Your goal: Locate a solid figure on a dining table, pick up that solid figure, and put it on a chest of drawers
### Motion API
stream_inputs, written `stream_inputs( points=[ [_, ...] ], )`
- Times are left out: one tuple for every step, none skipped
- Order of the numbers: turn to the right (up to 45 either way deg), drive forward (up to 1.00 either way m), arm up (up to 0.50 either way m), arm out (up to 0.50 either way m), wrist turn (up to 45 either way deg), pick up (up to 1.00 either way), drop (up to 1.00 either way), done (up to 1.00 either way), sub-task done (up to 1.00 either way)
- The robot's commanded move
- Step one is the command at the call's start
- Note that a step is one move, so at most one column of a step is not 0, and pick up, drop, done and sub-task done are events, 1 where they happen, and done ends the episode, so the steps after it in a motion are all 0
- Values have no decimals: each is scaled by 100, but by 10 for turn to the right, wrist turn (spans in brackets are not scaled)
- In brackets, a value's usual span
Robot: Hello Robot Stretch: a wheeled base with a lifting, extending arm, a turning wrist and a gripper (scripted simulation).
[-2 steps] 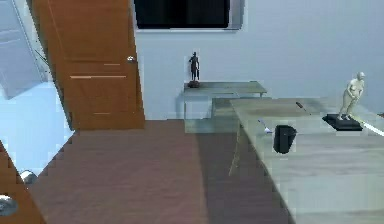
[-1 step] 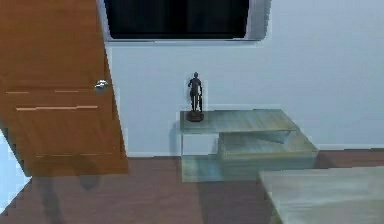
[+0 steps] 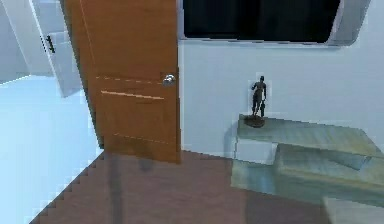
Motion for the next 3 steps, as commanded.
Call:
stream_inputs(
  points=[
    [450, 0, 0, 0, 0, 0, 0, 0, 0],
    [450, 0, 0, 0, 0, 0, 0, 0, 0],
    [390, 0, 0, 0, 0, 0, 0, 0, 0]
  ],
)
